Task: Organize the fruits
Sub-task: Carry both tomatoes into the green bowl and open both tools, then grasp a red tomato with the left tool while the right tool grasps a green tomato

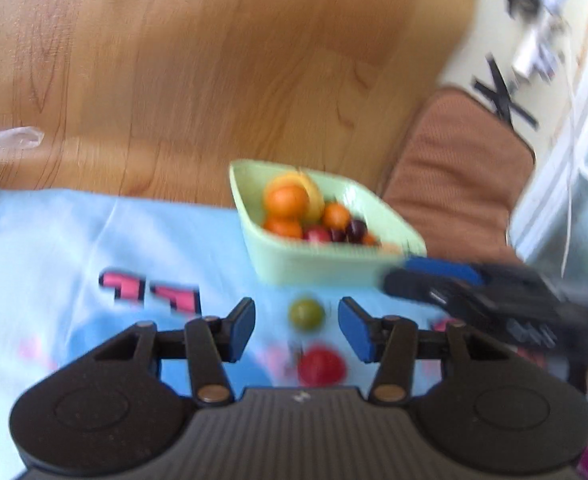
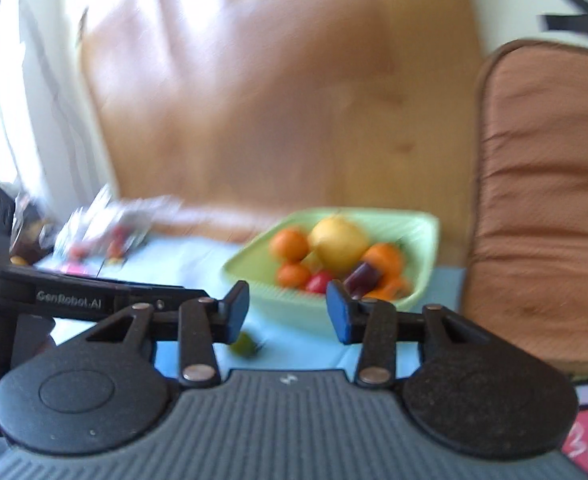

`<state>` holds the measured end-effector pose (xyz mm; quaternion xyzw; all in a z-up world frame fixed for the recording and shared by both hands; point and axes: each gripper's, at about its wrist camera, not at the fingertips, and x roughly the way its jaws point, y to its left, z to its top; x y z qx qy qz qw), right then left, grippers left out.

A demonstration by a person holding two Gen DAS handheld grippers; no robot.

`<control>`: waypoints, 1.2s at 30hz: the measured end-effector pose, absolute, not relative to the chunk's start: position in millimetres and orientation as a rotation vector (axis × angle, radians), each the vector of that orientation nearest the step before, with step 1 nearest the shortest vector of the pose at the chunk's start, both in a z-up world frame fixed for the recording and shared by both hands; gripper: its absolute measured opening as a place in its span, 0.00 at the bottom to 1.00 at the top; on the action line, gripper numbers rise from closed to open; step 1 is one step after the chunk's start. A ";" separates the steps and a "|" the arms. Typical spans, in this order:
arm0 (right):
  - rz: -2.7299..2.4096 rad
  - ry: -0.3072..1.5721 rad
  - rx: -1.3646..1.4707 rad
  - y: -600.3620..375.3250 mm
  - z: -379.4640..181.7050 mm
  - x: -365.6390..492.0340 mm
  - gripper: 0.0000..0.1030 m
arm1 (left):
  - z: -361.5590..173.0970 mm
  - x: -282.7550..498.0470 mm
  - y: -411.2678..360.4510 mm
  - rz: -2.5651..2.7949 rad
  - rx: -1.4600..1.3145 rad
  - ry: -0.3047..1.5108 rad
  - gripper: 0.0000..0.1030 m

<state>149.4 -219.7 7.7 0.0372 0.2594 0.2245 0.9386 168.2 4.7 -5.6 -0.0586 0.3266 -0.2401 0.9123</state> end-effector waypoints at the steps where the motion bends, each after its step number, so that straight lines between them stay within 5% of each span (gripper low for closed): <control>1: 0.464 0.558 0.075 -215.0 4.5 153.9 0.41 | -9.1 161.9 -1.1 -0.499 -0.081 0.672 0.46; 6: 0.514 0.711 0.179 -202.2 -13.0 190.9 0.41 | -24.0 151.1 -24.5 -0.477 0.080 0.653 0.50; 9: 0.516 0.755 0.181 -192.9 -24.1 198.8 0.38 | -25.7 152.0 -22.3 -0.500 0.046 0.656 0.32; 11: 0.514 0.742 0.162 -191.6 -24.5 193.1 0.30 | -27.2 151.7 -17.0 -0.507 0.010 0.664 0.31; 15: 0.479 0.731 0.143 -205.0 -19.3 178.5 0.29 | -24.9 143.7 -15.2 -0.517 -0.006 0.672 0.31; 36: 0.467 0.590 -0.012 -222.9 -24.8 -19.6 0.31 | -30.5 -14.4 -18.7 -0.603 0.012 0.611 0.32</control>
